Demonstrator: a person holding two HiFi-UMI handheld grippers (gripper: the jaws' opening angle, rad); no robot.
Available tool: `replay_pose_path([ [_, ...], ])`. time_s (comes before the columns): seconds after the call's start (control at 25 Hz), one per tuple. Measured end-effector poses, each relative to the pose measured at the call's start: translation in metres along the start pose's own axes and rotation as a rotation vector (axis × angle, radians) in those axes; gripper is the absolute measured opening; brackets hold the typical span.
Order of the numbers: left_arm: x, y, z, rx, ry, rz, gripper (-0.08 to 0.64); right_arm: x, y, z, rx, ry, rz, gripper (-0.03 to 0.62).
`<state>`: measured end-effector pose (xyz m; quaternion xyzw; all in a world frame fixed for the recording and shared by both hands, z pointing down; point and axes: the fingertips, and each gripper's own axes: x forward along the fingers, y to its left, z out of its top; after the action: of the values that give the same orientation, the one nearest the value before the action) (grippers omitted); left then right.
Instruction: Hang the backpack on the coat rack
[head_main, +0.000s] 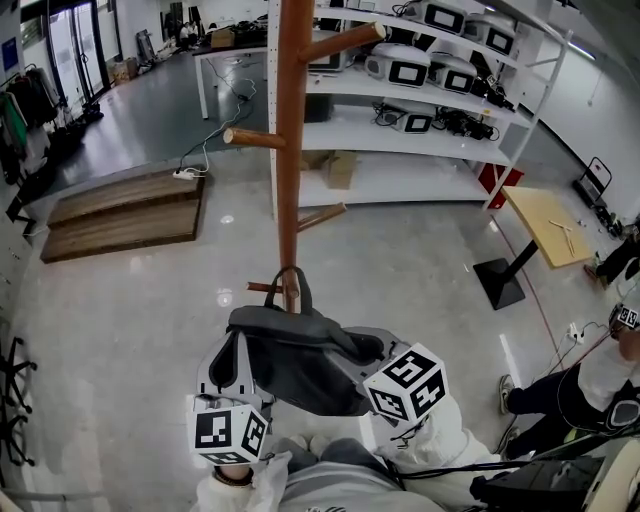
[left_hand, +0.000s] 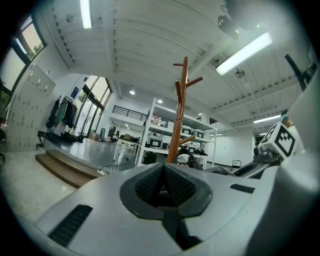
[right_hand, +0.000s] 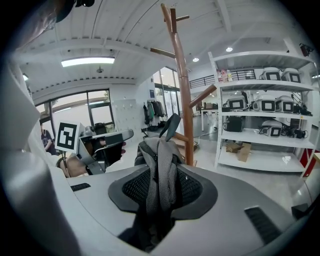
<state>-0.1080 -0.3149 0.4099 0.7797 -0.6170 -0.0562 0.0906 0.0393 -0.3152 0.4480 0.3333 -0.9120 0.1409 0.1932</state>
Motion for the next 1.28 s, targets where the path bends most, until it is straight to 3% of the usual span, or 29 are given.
replay_pose_path([
  [1.28, 0.011, 0.004, -0.016, 0.004, 0.041, 0.023, 0.002, 0.049, -0.032, -0.042, 0.112, 0.076, 0.027, 0.127],
])
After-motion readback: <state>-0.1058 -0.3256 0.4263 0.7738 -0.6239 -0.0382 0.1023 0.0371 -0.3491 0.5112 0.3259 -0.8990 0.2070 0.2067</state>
